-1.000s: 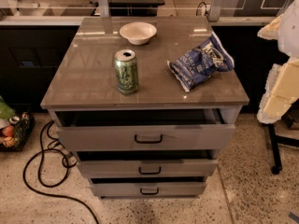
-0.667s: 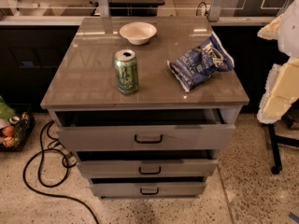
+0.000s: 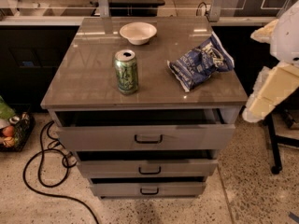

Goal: Place green can into paper bowl

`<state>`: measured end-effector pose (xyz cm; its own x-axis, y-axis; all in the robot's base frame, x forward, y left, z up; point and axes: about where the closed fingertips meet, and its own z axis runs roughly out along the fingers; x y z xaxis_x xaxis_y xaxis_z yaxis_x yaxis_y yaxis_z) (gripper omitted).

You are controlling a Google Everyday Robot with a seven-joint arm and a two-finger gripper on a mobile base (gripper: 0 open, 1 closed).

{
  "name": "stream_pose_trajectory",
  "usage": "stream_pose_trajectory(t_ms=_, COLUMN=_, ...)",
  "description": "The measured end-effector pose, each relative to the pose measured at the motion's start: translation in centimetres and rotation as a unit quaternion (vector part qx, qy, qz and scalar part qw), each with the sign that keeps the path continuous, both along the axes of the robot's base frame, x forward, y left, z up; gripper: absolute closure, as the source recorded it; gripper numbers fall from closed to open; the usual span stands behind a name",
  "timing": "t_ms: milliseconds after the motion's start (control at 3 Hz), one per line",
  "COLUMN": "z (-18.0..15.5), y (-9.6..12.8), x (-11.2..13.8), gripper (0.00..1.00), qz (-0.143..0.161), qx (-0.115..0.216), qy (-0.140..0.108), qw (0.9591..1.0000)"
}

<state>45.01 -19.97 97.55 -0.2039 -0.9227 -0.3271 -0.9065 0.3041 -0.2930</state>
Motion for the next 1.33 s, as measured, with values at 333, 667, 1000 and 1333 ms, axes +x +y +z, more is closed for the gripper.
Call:
stream_pose_trajectory(t_ms=333, z=-2.3, y=3.2, x=2.1, gripper=0.00, qz=-0.007, qx=0.122, qy=-0.040, qw=0.9917)
stream_pose_trajectory(t_ms=667, z=-2.1, y=5.6, x=4.1, gripper=0.00, qz=-0.012, qx=0.206, qy=-0.087, qw=0.9747)
stream_pose_trajectory(t_ms=1000, z=-0.9, y=8.3, x=6.6, gripper=0.00, qz=-0.013, qx=0.276, qy=-0.144, qw=0.9501)
stream_pose_trajectory(t_ms=1333, z=-0.9, y=8.3, x=6.6, gripper=0.00, qz=-0.012, qx=0.275, qy=-0.143, qw=0.9506)
